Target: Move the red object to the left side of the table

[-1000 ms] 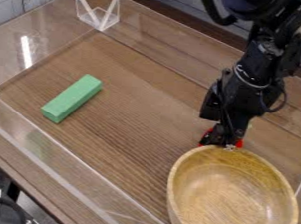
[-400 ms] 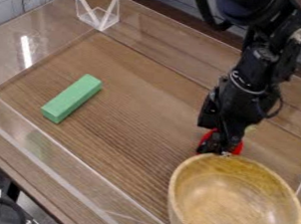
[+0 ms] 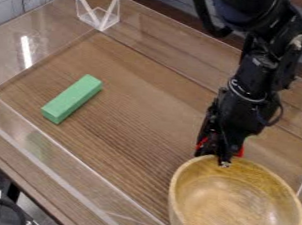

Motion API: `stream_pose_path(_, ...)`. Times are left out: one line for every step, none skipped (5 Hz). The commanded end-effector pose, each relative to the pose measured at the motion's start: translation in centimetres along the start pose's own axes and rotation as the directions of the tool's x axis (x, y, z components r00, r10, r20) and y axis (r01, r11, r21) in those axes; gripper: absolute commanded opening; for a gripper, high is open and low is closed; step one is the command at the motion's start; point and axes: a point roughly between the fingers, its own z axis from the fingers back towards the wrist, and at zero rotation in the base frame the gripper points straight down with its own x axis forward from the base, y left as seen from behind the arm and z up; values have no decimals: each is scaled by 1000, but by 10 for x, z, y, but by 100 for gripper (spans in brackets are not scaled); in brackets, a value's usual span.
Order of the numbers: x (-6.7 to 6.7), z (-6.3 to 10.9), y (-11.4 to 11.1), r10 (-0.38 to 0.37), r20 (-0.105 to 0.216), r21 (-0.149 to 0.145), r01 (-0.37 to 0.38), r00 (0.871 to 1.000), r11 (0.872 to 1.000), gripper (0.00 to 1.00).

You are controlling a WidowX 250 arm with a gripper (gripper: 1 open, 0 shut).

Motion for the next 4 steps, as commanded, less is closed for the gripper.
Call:
stream_pose_path(3, 1, -4, -30, 22, -9, 30, 999, 1000, 0)
stream_pose_path(3, -1, -5, -41, 31, -13, 41, 999, 999, 0)
stream_pose_path(3, -2, -7, -51, 39, -15, 51, 998, 999, 0)
stream_pose_path(2, -2, -9, -57, 46, -14, 58, 997, 998, 0)
